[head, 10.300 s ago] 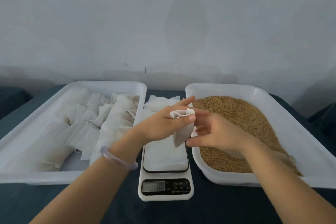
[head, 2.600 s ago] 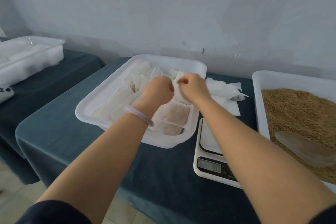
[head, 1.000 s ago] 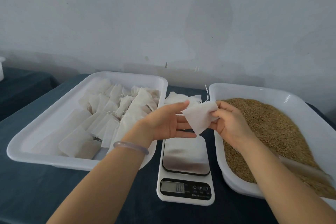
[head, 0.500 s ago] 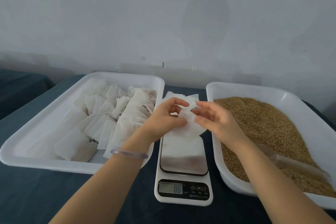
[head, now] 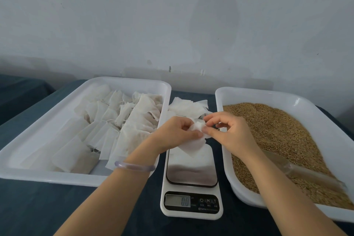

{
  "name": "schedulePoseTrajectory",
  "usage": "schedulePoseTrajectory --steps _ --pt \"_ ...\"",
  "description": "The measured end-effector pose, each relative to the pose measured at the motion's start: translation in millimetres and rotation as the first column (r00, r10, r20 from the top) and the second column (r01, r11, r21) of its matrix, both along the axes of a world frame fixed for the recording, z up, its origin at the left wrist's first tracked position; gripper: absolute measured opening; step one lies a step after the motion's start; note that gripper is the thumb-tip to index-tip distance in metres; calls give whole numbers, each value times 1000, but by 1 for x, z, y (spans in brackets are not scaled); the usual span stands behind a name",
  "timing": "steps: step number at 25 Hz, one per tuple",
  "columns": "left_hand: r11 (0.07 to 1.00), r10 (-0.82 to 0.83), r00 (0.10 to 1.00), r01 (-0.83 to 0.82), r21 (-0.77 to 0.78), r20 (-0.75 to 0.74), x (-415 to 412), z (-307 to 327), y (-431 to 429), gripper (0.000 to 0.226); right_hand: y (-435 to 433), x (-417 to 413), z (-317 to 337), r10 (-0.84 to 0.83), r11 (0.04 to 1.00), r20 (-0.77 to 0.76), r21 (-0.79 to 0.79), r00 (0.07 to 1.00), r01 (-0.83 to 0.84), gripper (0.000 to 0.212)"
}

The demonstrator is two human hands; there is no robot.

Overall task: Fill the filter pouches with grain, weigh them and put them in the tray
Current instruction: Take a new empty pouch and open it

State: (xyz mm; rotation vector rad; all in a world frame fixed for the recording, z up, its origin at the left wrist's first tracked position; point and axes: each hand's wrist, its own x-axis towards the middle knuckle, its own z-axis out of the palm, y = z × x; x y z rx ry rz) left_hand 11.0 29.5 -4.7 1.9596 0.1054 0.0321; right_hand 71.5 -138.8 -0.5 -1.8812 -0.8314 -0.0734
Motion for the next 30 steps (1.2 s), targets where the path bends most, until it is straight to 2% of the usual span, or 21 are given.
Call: schedulePoseTrajectory --steps 4,6,9,11,15,17,18,19,20,21,22,23,24,25,26,28,30 --pt "996 -2 998 -3 -92 -62 3 1 0 22 -3 2 3 -93 995 81 41 992 90 21" --pt "989 -17 994 1 -146 -110 3 3 -1 21 -5 3 4 -81 996 21 48 997 79 20" --pt "987 -35 994 17 -161 -107 2 5 -1 36 -5 1 6 106 993 -146 76 984 -96 11" --pt "985 -56 994 39 -171 -97 0 4 -1 36 -5 0 7 174 985 -194 54 965 -167 6" --pt "984 -82 995 71 -164 -60 0 3 -1 23 -5 3 4 122 992 -219 56 968 -112 22" --pt "982 14 1000 -18 -190 -20 2 3 -1 18 -6 6 4 69 994 -241 102 968 -45 26" --pt "983 88 996 -84 -162 17 2 3 -1 16 -6 7 3 43 995 -243 98 969 -20 27" --pt "987 148 986 -143 -68 76 2 2 -1 21 -6 9 2 30 997 -238 78 971 -12 28" --pt "975 180 967 -199 98 181 0 1 0 38 -5 10 -1 34 998 -236 51 971 -22 30" --pt "938 141 938 -229 261 316 -1 1 1 60 -5 10 -3 54 999 -244 21 968 -50 32" --pt "894 35 912 -211 396 408 -1 0 1 81 -4 9 -3 86 996 -260 -6 962 -91 37" --pt "839 -70 912 -166 519 405 -1 0 -2 96 -4 7 -3 128 990 -278 -25 952 -140 42" --pt "778 -130 933 -113 618 335 0 -1 -6 103 -4 6 -2 169 982 -293 -31 941 -186 45" --pt "729 -129 956 -90 678 265 3 -2 -11 99 -4 4 0 206 974 -305 -25 930 -224 43" --pt "716 -89 969 -99 691 230 6 -4 -15 83 -4 3 2 240 967 -314 -5 918 -255 36" --pt "787 -11 978 -121 605 209 7 -5 -15 40 -6 0 4 297 954 -307 53 904 -295 27" --pt "895 -2 995 -42 444 99 6 -2 -10 23 -8 -1 5 312 950 -222 56 924 -308 23"
